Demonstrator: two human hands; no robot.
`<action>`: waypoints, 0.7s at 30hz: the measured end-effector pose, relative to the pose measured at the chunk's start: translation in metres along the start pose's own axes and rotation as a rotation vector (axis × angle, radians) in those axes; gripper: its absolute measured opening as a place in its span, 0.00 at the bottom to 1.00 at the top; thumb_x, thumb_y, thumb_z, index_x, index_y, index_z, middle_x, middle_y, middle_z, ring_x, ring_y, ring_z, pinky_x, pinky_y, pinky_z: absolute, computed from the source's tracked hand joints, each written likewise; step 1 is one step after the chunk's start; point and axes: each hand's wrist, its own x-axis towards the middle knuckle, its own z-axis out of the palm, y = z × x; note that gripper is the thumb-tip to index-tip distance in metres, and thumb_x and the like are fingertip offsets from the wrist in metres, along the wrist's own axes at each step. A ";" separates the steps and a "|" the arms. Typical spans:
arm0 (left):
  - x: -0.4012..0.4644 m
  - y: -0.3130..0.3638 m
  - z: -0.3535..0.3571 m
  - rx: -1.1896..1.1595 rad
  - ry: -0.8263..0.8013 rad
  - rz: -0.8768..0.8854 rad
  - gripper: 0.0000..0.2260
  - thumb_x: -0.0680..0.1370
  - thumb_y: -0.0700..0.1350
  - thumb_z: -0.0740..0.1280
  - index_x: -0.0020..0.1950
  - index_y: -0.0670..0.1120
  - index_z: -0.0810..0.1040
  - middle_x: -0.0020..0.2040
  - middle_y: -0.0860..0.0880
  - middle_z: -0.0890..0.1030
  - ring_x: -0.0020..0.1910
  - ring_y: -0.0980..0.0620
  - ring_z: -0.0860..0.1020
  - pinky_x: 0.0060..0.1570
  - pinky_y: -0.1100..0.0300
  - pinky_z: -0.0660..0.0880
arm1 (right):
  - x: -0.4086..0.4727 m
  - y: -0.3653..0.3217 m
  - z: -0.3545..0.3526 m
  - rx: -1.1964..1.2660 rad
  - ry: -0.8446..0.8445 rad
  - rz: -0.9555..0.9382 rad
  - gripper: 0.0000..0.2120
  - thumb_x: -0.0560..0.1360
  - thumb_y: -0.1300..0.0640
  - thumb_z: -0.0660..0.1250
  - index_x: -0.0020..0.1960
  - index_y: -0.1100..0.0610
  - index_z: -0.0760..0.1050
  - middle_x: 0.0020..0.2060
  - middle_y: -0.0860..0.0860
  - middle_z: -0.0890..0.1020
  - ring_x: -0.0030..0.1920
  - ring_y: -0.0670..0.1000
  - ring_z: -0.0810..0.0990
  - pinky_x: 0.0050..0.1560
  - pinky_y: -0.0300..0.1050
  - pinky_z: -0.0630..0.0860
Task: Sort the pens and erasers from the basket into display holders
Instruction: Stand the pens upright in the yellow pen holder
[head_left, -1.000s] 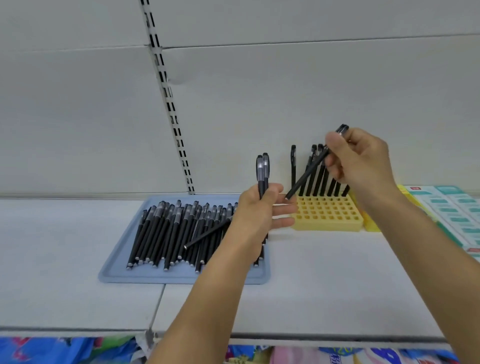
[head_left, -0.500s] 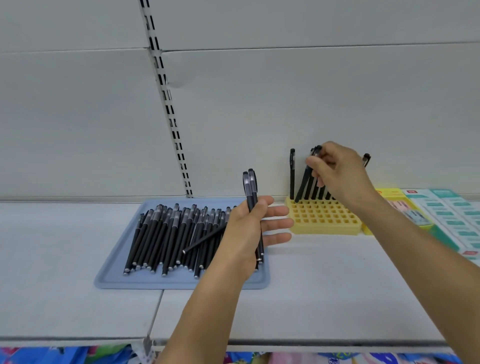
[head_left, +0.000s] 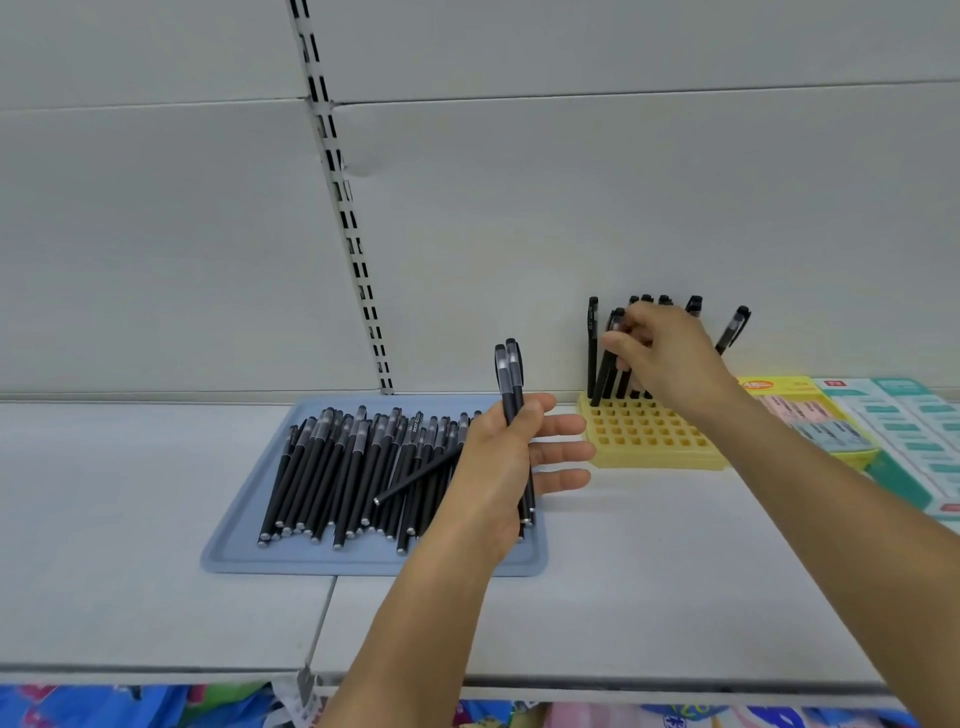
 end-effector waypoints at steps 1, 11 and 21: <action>-0.001 0.000 0.000 -0.005 -0.013 -0.003 0.12 0.84 0.45 0.57 0.61 0.42 0.75 0.49 0.41 0.84 0.43 0.45 0.84 0.41 0.51 0.82 | -0.004 -0.003 -0.001 -0.069 0.070 0.013 0.11 0.78 0.46 0.64 0.53 0.53 0.71 0.36 0.48 0.79 0.37 0.49 0.77 0.37 0.46 0.74; -0.001 -0.002 0.009 0.062 -0.271 -0.045 0.14 0.85 0.46 0.55 0.61 0.41 0.77 0.51 0.41 0.84 0.46 0.43 0.83 0.44 0.50 0.81 | -0.049 -0.040 -0.011 0.604 -0.365 0.018 0.13 0.76 0.52 0.69 0.37 0.59 0.78 0.29 0.50 0.74 0.31 0.47 0.72 0.34 0.38 0.69; 0.015 -0.019 0.011 0.215 -0.079 -0.034 0.13 0.84 0.47 0.58 0.66 0.47 0.75 0.62 0.51 0.79 0.63 0.55 0.75 0.64 0.52 0.74 | -0.024 -0.003 -0.037 0.383 0.195 -0.054 0.06 0.79 0.57 0.63 0.47 0.59 0.75 0.36 0.56 0.81 0.33 0.55 0.81 0.41 0.55 0.81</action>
